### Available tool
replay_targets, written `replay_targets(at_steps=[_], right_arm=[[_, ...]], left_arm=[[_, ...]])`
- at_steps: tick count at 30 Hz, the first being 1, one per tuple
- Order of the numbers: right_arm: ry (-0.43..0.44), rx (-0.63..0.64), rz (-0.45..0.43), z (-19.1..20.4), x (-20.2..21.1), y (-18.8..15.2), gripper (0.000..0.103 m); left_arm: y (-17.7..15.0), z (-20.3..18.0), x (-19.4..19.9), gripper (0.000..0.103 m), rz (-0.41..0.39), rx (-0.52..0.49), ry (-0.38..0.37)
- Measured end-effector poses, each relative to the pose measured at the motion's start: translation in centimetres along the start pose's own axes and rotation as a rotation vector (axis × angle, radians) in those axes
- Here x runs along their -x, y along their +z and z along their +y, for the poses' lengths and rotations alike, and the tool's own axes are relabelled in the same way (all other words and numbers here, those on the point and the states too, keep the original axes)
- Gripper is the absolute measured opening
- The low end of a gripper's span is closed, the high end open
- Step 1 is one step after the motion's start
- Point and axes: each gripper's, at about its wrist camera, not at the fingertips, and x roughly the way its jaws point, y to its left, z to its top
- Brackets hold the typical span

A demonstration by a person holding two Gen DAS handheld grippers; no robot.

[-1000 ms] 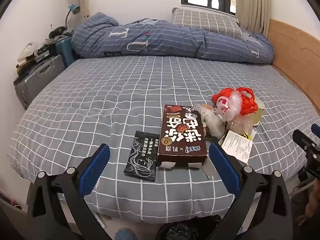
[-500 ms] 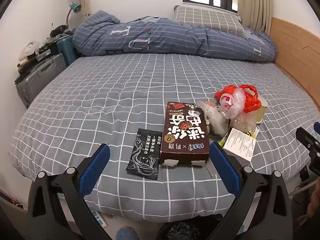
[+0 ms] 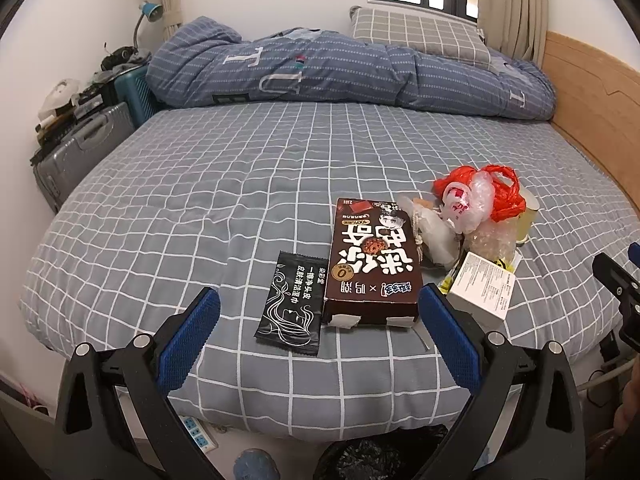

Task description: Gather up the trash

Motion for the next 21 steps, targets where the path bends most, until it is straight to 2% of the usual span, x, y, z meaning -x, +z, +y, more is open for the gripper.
replay_targets(at_steps=[21], right_arm=[[0.001, 0.0, -0.001, 0.06, -0.02, 0.04, 0.096]], left_arm=[[0.0, -0.17, -0.18, 0.097, 0.015, -0.001, 0.006]])
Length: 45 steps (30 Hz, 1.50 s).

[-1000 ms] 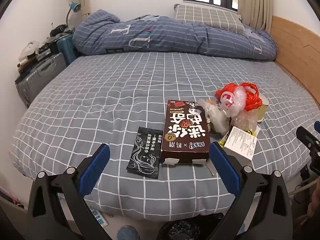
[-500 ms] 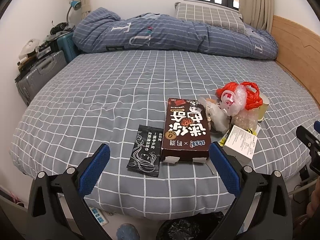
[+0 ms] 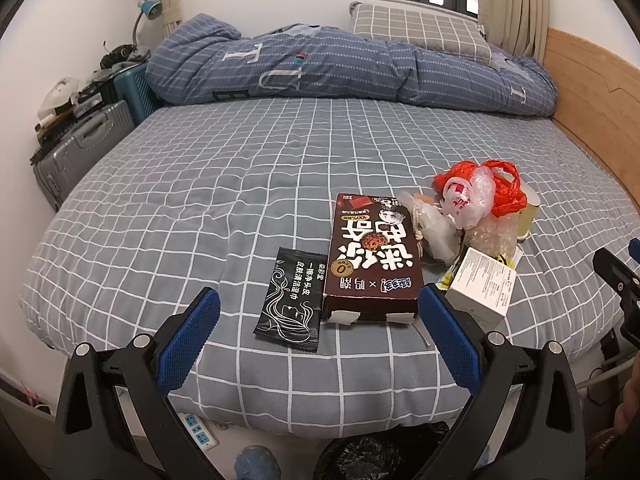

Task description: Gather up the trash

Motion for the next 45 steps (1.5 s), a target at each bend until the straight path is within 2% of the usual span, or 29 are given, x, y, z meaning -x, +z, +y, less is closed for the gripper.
replay_targets(at_steps=[45], right_arm=[[0.0, 0.0, -0.002, 0.1, 0.0, 0.1, 0.096]], left_arm=[[0.0, -1.1, -0.1, 0.097, 0.001, -0.017, -0.013]])
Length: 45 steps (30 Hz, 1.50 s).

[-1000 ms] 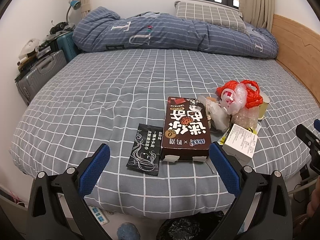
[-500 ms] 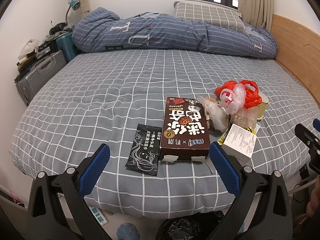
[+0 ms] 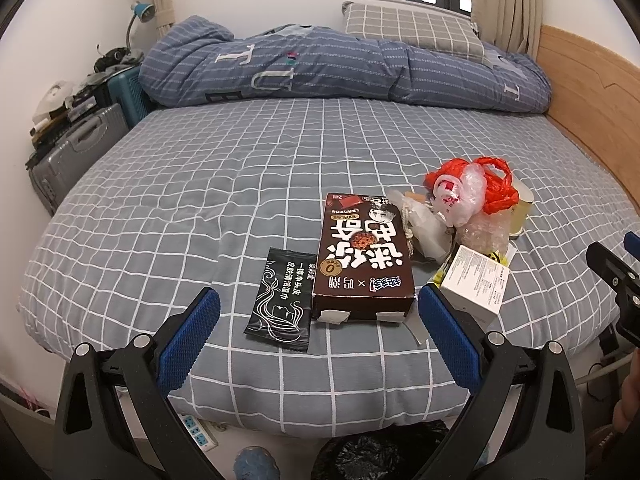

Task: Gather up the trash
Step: 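Reach the right tool to the yellow paper cup while the left tool reaches the brown snack box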

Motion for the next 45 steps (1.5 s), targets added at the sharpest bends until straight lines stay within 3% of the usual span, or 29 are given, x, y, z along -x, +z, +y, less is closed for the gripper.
replay_targets(at_steps=[7, 21, 35, 45], right_arm=[[-0.035, 0.011, 0.001, -0.6, -1.9, 1.3, 0.096], [-0.078, -0.022, 0.051, -4.8, -9.9, 3.2, 0.096], [-0.073, -0.002, 0.136, -5.8, -19.1, 4.4, 0.092], [-0.044, 0.012, 0.171, -5.1, -21.9, 4.7, 0.087]], left_arm=[[0.8, -1.2, -1.9, 0.097, 0.017, -0.002, -0.015], [2.9, -2.4, -7.9, 0.097, 0.104, -0.012, -0.005], [3.3, -3.3, -12.8, 0.097, 0.202, -0.053, 0.009], [3.4, -4.3, -13.7, 0.097, 0.219, -0.061, -0.013]])
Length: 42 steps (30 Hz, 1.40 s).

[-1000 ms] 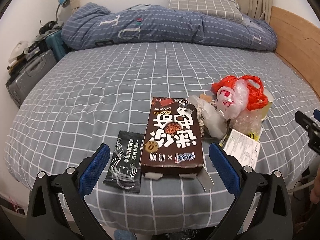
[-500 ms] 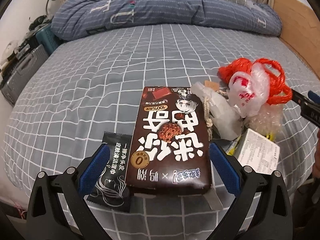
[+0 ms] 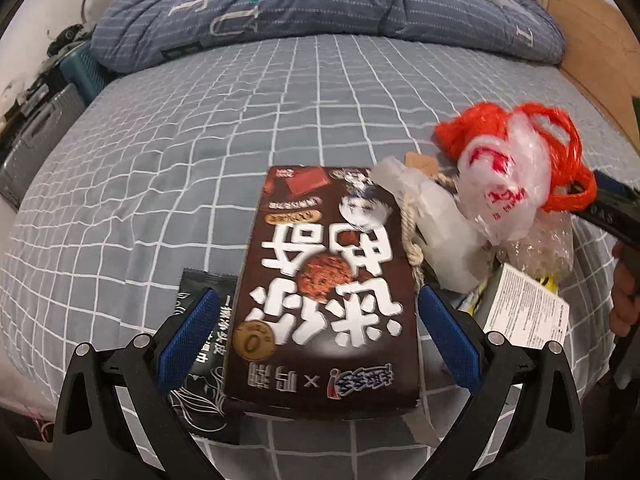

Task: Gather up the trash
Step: 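Reach the right tool to the yellow paper cup while the left tool reaches the brown snack box, then close the right tool on the yellow cup while the left tool closes on the brown box, then lift the cup and box and carry both over the black trash bin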

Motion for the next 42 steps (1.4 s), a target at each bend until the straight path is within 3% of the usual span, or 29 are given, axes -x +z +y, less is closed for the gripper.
replay_targets(at_steps=[5, 8, 42], right_arm=[[0.021, -0.003, 0.014, 0.3, -0.6, 0.1, 0.082], [0.056, -0.008, 0.024, 0.3, -0.9, 0.2, 0.069], [-0.008, -0.05, -0.142, -1.4, 6.4, 2.8, 0.069]], left_arm=[[-0.1, 0.0, -1.1, 0.093, 0.032, 0.02, -0.004], [-0.1, 0.3, -1.3, 0.091, 0.035, 0.035, -0.014], [-0.9, 1.8, 5.8, 0.09, -0.122, 0.087, -0.035]])
